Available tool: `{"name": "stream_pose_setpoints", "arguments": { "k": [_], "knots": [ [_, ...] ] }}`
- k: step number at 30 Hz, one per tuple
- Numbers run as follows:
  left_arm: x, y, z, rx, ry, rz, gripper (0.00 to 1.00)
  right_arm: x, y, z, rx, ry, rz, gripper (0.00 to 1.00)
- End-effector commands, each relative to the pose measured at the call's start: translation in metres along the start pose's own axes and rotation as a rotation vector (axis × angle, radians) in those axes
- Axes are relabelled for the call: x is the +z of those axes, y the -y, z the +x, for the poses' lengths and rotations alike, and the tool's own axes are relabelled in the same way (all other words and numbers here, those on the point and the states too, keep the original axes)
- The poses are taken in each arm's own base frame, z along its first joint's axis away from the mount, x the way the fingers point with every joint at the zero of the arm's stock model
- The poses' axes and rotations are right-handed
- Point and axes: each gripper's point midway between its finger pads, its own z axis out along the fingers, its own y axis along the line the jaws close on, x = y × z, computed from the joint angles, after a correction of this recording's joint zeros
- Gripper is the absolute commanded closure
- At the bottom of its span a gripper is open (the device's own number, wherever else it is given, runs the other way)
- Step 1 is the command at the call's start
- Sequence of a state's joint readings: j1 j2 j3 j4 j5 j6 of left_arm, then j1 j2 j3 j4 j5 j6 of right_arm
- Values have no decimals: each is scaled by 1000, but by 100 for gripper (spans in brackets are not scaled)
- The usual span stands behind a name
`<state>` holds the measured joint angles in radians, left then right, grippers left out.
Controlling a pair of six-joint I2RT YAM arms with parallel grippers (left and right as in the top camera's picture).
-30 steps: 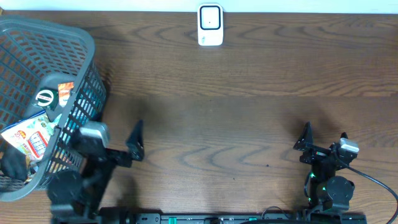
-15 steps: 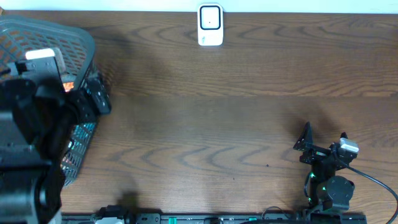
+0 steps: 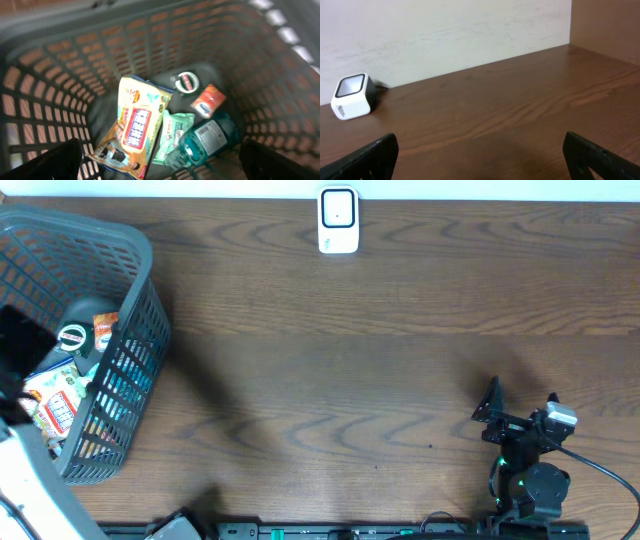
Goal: Scan the item barcode
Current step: 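Reach the left gripper into the basket and grasp the yellow snack bag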
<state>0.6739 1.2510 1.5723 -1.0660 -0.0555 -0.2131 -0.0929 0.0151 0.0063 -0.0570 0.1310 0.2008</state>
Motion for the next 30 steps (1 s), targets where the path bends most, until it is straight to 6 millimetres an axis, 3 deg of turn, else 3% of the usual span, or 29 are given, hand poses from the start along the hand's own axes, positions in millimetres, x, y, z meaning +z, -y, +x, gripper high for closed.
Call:
{"name": "stream_pose_setpoints", "arguments": {
  "k": [1,5,10,13,17,26,30],
  "knots": [
    [36,-14,18,-91,-125,51,2,0,-1,1,3,-3,-2,1],
    [78,-38,44,-153,-224,26,2,0,-1,1,3,-3,-2,1],
    [137,-49,99,-78,-352,23,2,0,-1,1,3,-3,-2,1],
    [160,-52,121,-60,-398,19,2,0,-1,1,3,-3,-2,1],
    [180,-65,139,-49,-455,-47,2,0,-1,1,3,-3,-2,1],
    [208,-84,158,-33,-524,-145,2,0,-1,1,3,-3,-3,1],
    [221,-88,182,-58,-613,-168,3,0,-1,1,3,-4,-3,1]
  ]
}}
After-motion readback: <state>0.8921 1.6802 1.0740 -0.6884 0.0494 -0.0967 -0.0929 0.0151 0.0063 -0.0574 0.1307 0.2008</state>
